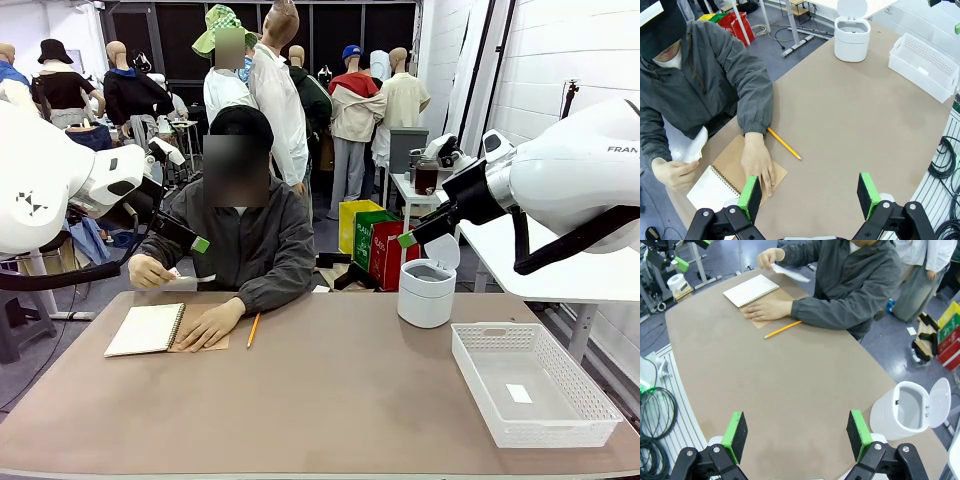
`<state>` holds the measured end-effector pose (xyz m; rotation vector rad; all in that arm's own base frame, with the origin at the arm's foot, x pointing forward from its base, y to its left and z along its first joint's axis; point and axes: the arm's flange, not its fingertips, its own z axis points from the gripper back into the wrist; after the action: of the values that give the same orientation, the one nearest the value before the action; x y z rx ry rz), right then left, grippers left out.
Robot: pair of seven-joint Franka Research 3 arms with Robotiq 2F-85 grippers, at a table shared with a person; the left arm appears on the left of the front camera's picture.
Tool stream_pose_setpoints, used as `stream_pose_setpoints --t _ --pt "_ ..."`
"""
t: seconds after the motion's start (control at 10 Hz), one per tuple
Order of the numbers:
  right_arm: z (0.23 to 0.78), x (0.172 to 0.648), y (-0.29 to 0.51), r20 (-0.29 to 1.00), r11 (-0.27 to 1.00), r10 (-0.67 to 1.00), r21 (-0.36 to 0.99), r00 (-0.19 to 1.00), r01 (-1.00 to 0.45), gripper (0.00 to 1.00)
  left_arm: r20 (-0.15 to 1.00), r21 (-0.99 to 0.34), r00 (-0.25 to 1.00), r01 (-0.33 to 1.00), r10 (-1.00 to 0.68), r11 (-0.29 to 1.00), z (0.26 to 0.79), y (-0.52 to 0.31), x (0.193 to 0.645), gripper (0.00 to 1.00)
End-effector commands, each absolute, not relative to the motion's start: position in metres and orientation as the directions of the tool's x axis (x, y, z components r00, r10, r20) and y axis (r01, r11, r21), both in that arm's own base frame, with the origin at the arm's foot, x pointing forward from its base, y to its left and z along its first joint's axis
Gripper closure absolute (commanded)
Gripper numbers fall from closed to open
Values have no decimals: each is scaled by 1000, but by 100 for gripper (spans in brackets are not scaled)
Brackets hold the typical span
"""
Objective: Sort the paper based on its condition.
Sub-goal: If a person hands you a paper, place it in the Organizing basket , and if it's crumpled, put it in the Trash can.
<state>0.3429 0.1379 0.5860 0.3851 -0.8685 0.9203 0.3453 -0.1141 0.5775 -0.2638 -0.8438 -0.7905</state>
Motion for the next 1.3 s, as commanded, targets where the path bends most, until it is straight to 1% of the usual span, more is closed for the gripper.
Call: stream_pose_setpoints --t 0.0,1.2 --pt "586 343 137 789 566 529 -55 312 -822 0 749 84 411 719 -519 690 579 -113 345 0" --pt "586 343 137 789 566 529 -55 312 -822 0 749 84 411 719 -519 690 579 -113 345 0"
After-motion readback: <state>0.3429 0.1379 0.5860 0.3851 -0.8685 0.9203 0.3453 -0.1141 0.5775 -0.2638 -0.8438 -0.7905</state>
